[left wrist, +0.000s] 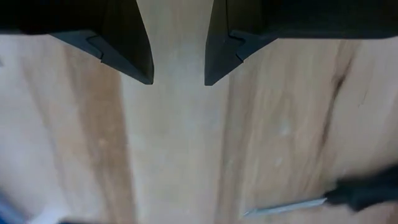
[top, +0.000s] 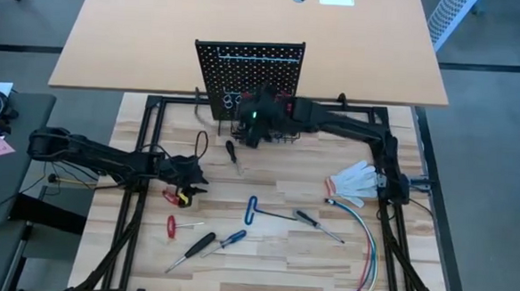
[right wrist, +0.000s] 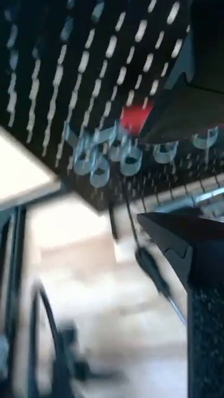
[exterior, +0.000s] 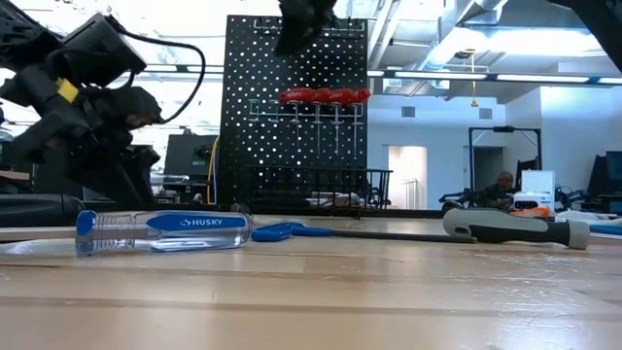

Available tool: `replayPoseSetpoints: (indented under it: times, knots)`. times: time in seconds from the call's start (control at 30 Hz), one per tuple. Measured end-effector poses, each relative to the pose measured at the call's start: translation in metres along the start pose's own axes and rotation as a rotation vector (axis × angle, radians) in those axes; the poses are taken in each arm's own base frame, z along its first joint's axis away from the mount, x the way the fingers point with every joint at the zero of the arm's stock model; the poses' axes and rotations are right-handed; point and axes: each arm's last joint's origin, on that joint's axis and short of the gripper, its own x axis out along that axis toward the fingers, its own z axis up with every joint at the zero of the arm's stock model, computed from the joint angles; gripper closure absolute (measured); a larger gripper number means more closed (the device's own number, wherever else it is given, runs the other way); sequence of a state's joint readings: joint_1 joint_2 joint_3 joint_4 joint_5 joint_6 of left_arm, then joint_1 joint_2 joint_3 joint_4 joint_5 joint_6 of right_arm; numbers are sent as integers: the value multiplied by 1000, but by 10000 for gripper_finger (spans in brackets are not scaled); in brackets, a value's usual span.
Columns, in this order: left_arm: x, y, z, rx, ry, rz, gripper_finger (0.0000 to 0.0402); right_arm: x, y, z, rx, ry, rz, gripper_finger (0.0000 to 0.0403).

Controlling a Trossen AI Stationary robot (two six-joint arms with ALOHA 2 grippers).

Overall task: Hang tools onto peg board
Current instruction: Hang the red Allen wrench on the pegboard

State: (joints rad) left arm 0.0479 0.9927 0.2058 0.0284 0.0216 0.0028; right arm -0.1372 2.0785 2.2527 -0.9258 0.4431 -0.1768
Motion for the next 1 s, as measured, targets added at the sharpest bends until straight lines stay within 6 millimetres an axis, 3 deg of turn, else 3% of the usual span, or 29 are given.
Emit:
replayPoseSetpoints:
  times: [0.1, 0.23, 0.43, 0.57, 0.63, 0.83, 1.0]
  knots:
    - [-2, 1, -4, -47, 38, 34, 265, 5, 34, -10, -123, 37, 101, 215]
    - [-9, 4, -9, -116, 74, 134, 265, 27, 81, -45, -244, 149, 279, 220]
    - [-28, 0, -3, -137, -48, 137, 265, 57, 137, -90, -162, 140, 310, 228]
    - [-44, -4, 3, -256, -184, 165, 265, 59, 178, -113, -103, 43, 349, 230]
    - [-51, -6, 4, -297, -171, 183, 265, 56, 195, -124, -68, 3, 372, 230]
    - [-72, -19, 21, -410, -25, 169, 265, 48, 227, -143, 92, -108, 422, 230]
    - [-73, -33, 38, -354, 217, 181, 279, 42, 240, -152, 96, -174, 442, 230]
